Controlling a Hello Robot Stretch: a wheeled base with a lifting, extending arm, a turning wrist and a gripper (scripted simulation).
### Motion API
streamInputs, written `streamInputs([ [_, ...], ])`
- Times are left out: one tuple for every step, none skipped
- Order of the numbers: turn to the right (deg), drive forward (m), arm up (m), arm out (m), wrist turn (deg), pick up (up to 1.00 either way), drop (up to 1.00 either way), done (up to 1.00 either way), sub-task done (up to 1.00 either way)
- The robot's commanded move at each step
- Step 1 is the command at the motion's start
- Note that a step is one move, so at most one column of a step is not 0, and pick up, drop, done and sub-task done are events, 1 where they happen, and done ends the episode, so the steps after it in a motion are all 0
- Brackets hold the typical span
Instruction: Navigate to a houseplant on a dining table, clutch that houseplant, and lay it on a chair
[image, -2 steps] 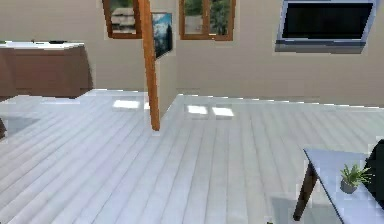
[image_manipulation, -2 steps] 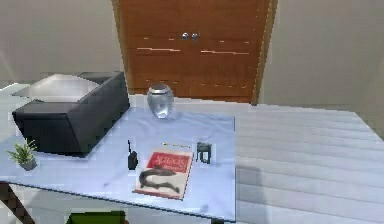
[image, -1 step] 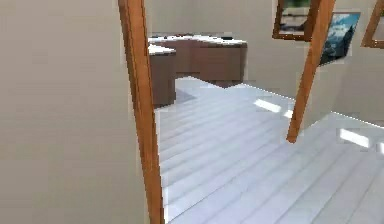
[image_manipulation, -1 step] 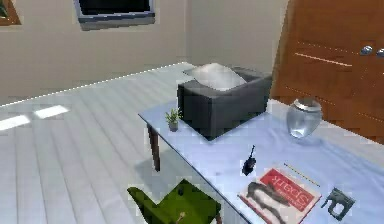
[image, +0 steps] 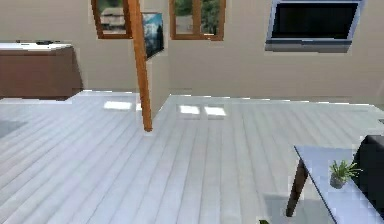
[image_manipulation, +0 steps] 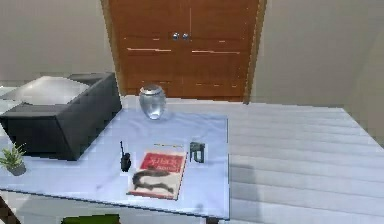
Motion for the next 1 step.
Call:
streamInputs([
  [0.0, 0.55, 0.00, 0.00, 0.0, 0.00, 0.00, 0.00, 0.00],
])
